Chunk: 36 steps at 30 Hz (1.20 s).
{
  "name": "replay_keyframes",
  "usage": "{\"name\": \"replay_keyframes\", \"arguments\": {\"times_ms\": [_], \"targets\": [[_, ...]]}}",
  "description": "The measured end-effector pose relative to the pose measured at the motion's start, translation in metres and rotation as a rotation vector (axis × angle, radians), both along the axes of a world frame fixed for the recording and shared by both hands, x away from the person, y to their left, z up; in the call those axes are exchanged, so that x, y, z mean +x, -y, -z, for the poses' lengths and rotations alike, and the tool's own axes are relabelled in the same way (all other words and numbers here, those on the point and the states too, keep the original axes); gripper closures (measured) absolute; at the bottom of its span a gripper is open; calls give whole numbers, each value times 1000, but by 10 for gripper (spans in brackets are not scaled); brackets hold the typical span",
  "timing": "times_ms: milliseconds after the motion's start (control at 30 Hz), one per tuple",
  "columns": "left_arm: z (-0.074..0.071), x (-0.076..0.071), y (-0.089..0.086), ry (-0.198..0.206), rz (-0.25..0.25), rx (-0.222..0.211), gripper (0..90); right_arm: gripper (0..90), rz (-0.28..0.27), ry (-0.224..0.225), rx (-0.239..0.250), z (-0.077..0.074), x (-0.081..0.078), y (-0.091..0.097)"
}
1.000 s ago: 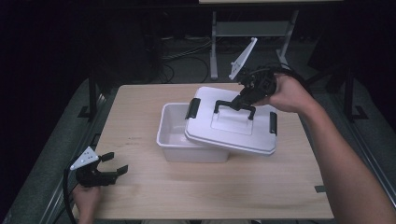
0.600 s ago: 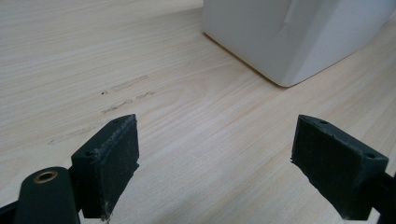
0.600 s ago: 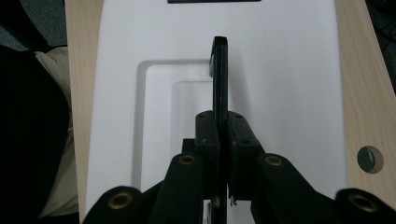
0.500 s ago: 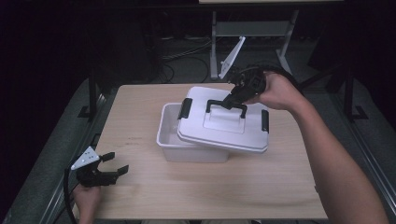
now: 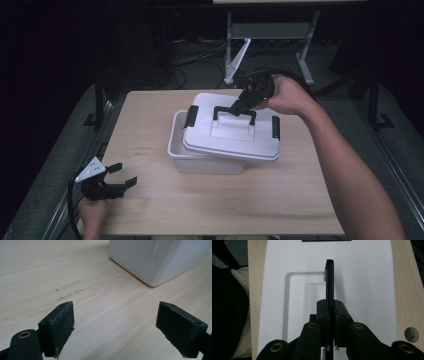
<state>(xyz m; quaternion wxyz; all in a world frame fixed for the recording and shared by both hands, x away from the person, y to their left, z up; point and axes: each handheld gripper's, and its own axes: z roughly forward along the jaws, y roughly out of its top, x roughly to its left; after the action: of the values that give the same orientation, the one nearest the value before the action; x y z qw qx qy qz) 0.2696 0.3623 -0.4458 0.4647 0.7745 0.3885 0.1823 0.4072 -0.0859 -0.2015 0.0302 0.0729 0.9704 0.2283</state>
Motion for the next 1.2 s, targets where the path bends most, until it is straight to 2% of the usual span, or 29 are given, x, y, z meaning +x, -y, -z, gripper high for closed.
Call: {"name": "replay_keyframes", "arguments": {"times_ms": [800, 1200], "targets": [[0, 0, -3, 0, -7, -11, 143, 845, -58, -20, -37, 7, 16, -41], [0, 0, -4, 1, -9, -13, 143, 845, -71, -44, -47, 19, 26, -55]]}}
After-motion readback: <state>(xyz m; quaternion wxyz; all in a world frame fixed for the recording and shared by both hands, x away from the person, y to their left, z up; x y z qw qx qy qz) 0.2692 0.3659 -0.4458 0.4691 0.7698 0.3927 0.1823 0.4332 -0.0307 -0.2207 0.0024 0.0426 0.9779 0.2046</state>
